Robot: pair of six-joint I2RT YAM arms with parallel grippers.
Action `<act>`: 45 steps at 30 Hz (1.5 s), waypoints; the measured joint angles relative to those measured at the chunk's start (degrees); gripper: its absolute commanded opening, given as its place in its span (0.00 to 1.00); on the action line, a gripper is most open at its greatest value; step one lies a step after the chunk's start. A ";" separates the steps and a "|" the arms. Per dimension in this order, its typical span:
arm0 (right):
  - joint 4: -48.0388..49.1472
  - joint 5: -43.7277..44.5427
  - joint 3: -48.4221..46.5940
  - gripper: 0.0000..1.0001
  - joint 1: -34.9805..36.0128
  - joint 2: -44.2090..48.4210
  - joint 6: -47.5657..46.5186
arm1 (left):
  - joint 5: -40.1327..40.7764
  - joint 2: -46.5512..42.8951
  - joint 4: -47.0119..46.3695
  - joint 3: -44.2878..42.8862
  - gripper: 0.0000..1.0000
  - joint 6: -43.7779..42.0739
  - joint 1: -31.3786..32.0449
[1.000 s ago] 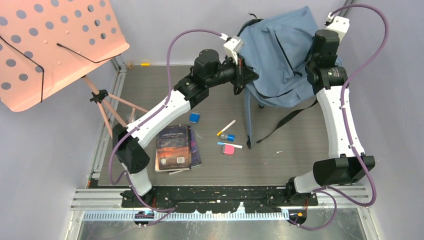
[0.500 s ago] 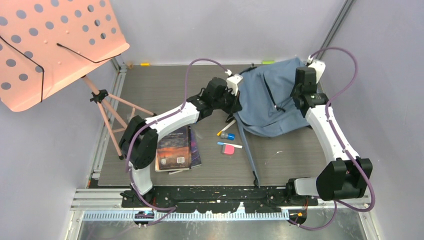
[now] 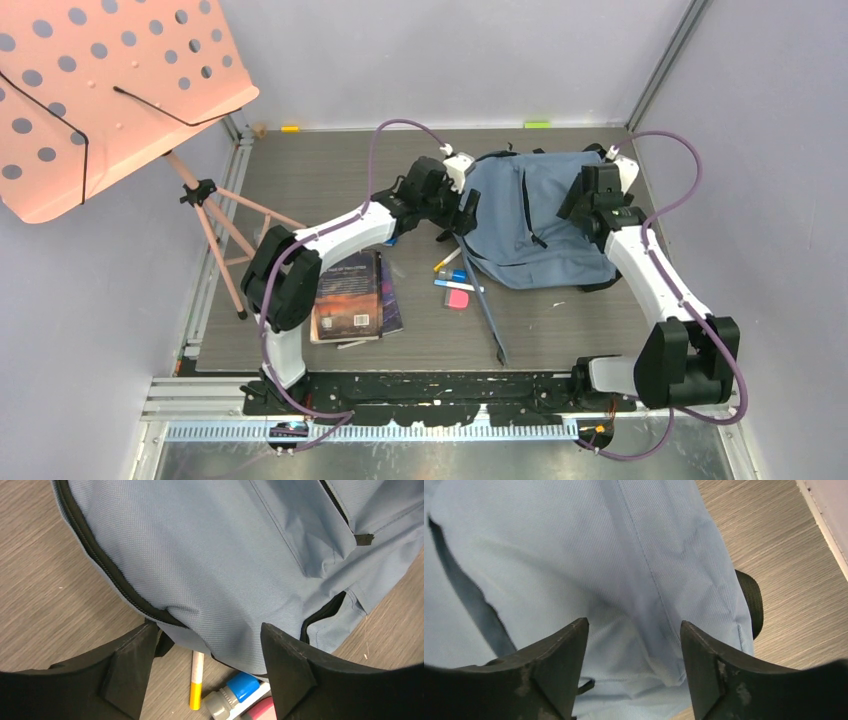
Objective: Pack the student bag
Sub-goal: Place the student bag at the center of the board, then unzip the student bag at the center of the board.
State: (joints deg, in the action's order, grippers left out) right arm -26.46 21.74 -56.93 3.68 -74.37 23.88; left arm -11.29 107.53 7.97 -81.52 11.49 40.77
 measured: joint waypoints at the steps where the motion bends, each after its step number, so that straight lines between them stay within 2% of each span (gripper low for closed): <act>1: -0.42 -0.37 0.00 0.78 0.00 0.68 0.13 | 0.63 -0.15 0.13 0.09 0.83 -0.42 0.15; 6: -3.89 -4.39 0.72 0.79 0.00 7.56 0.72 | 3.34 -4.74 -0.61 3.93 0.89 -2.60 2.45; 10: -6.54 -9.49 2.27 0.79 0.00 14.95 1.68 | 4.20 -9.46 -4.55 7.28 0.93 -3.21 6.62; 13: -6.86 -14.01 3.85 0.74 0.00 18.27 2.03 | 2.32 -11.17 -9.49 9.53 0.94 -2.93 8.94; 15: -6.56 -17.97 5.14 0.68 0.00 18.69 2.21 | 0.72 -10.82 -12.31 10.14 0.88 -2.47 9.77; 18: -6.16 -22.71 6.43 0.63 0.00 16.39 2.56 | -1.36 -8.52 -16.22 10.14 0.82 -0.98 9.88; 22: -4.00 -26.71 8.11 0.56 0.00 12.00 2.78 | -4.22 -2.89 -21.35 10.08 0.81 1.07 9.86; 29: -0.98 -27.45 8.41 0.54 0.00 6.27 2.54 | -5.99 5.68 -24.17 8.68 0.81 1.81 9.86; 35: 0.24 -27.23 8.50 0.54 0.00 3.10 3.32 | -6.45 8.41 -26.01 5.07 0.77 1.53 9.88; 39: 1.42 -27.21 8.66 0.53 0.00 2.97 3.39 | -6.56 10.45 -26.60 2.82 0.70 1.29 9.88; 45: 2.36 -27.41 8.74 0.52 0.00 1.53 4.02 | -6.60 12.83 -26.58 1.81 0.69 0.17 9.90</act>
State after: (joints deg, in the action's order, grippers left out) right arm -24.10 -5.67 -48.18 3.68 -72.84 27.90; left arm -17.89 120.36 -18.61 -79.70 11.66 50.68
